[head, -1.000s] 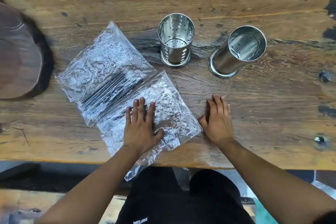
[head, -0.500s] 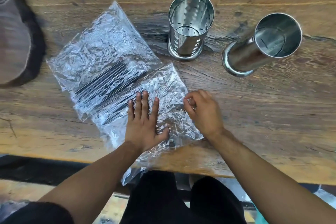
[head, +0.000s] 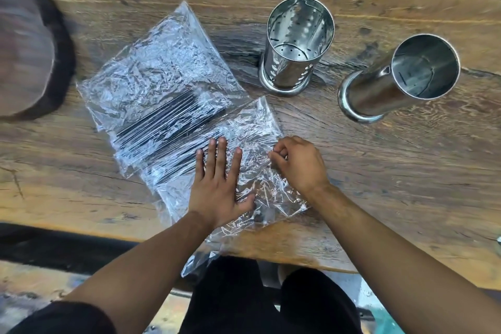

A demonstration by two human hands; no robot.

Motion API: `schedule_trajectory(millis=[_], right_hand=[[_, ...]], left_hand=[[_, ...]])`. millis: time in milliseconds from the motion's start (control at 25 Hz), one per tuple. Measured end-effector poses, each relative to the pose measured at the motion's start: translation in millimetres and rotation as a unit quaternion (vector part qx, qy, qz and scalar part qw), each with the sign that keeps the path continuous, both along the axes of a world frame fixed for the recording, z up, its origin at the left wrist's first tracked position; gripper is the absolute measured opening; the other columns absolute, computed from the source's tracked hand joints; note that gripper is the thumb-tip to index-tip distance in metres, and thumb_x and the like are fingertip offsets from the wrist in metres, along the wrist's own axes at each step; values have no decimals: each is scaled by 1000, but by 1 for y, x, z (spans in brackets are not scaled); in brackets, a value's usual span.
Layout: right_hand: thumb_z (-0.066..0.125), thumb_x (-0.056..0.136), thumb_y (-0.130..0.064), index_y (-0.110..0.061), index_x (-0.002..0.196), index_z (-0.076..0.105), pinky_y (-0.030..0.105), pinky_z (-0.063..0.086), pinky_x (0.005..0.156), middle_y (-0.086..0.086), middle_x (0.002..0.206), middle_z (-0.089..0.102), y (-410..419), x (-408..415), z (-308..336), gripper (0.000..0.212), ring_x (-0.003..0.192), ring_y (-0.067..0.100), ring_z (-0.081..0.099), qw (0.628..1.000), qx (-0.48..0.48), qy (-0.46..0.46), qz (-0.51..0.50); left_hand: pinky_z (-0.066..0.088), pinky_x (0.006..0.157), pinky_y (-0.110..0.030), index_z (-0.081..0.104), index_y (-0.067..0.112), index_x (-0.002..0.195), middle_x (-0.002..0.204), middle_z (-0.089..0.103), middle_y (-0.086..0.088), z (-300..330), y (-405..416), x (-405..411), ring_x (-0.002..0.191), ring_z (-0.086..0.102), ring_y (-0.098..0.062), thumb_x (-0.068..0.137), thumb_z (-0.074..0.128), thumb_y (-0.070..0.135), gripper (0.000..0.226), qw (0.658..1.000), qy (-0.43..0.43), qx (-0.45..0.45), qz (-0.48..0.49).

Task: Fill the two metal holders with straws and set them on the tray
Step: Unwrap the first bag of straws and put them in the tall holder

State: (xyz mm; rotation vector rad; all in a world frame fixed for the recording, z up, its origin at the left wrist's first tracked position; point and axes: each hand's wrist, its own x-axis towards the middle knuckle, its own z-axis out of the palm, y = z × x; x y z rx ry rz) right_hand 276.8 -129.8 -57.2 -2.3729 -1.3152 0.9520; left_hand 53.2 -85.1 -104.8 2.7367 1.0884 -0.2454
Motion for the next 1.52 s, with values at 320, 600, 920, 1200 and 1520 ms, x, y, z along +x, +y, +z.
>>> schedule_trajectory(millis=[320, 600, 920, 1200, 1520], right_hand=[[65, 94, -18, -22, 83, 68, 27, 58, 65, -9, 76, 69, 7, 14, 6, 12, 70, 5, 66, 998, -31, 54, 4], [70, 88, -22, -24, 76, 62, 12, 42, 56, -13, 69, 65, 1, 37, 4, 15, 64, -3, 60, 996, -14, 24, -81], [64, 95, -25, -26, 83, 63, 26, 51, 76, -4, 81, 69, 3, 63, -4, 12, 80, 20, 67, 995, -29, -2, -91], [48, 86, -76, -19, 56, 56, 25, 36, 52, -7, 43, 53, -7, 48, 19, 65, 50, 16, 57, 973, -105, 64, -198], [72, 89, -36, -17, 62, 61, 25, 42, 58, -12, 57, 61, -35, 61, 28, 35, 56, 4, 54, 972, -196, 124, 41]], left_hand=[[10, 120, -67, 6, 10, 161, 165, -6, -29, 5, 0, 1, 153, -7, -46, 86, 28, 78, 103, 1000, 7, -13, 2], [7, 120, -67, 6, 10, 161, 165, -6, -29, 3, 0, 1, 153, -6, -46, 85, 33, 79, 106, 1000, 10, -12, -3], [9, 120, -67, 6, 10, 161, 165, -7, -27, 5, 1, 0, 153, -7, -45, 90, 26, 79, 101, 999, 12, -33, 6], [8, 121, -66, 8, 12, 161, 166, -5, -27, 3, 2, 1, 154, -4, -45, 84, 36, 78, 105, 999, 4, -39, 4], [6, 121, -65, 7, 13, 161, 166, -6, -27, 3, 2, 1, 154, -4, -44, 85, 30, 78, 103, 998, 17, -51, 11]])
